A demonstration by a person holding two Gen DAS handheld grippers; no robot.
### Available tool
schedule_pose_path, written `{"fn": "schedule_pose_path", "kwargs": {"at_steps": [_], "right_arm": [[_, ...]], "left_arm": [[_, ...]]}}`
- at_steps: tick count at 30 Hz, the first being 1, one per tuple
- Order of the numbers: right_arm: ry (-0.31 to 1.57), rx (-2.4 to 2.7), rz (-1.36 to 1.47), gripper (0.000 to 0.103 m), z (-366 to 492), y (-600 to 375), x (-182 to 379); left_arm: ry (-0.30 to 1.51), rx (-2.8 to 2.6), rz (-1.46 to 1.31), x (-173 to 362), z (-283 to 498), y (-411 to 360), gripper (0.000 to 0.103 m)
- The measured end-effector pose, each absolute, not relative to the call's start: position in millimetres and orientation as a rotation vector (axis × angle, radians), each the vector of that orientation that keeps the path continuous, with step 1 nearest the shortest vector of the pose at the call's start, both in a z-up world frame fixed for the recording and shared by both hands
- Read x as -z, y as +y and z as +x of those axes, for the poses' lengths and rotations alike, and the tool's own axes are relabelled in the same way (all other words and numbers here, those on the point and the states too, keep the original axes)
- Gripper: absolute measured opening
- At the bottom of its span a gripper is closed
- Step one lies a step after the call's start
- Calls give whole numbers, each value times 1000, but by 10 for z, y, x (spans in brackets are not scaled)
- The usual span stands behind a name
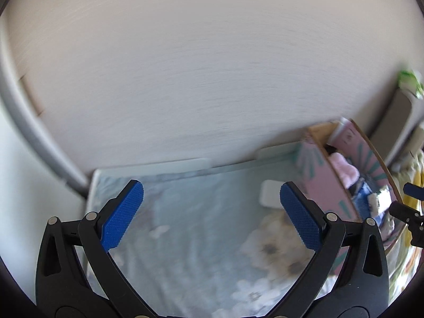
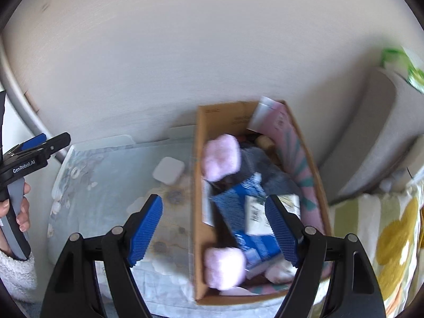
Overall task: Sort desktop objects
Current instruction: 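Move both open tools back over the tray toward the ring and sponge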
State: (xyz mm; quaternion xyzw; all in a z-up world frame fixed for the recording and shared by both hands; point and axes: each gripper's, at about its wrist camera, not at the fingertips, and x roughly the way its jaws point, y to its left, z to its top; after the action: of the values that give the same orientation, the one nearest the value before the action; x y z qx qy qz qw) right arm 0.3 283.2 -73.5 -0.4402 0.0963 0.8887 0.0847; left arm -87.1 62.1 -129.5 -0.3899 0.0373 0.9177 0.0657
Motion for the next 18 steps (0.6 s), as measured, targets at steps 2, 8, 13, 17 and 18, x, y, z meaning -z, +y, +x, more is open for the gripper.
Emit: {"fn": "schedule_pose_path", "kwargs": {"at_steps": [2, 8, 13, 17, 18], "right_arm": [[279, -2685, -1328, 76, -72, 2709, 729], [291, -2774, -1349, 76, -258, 2305, 831], [221, -2794, -1470, 76, -401, 1961, 1026], [253, -2744, -1510, 76, -558, 1856, 1196], [285, -2723, -1516, 76, -601, 1848, 1269]], "left_arm": [[73, -2819, -1172, 1310, -804, 427, 103], [-105, -3021, -1178, 1431, -470, -219, 103], [-127, -3035, -1369, 1771, -438, -458, 103], [-182, -3052, -1467, 2003, -438, -596, 103], [-222, -3065, -1486, 2070, -464, -630, 103]]}}
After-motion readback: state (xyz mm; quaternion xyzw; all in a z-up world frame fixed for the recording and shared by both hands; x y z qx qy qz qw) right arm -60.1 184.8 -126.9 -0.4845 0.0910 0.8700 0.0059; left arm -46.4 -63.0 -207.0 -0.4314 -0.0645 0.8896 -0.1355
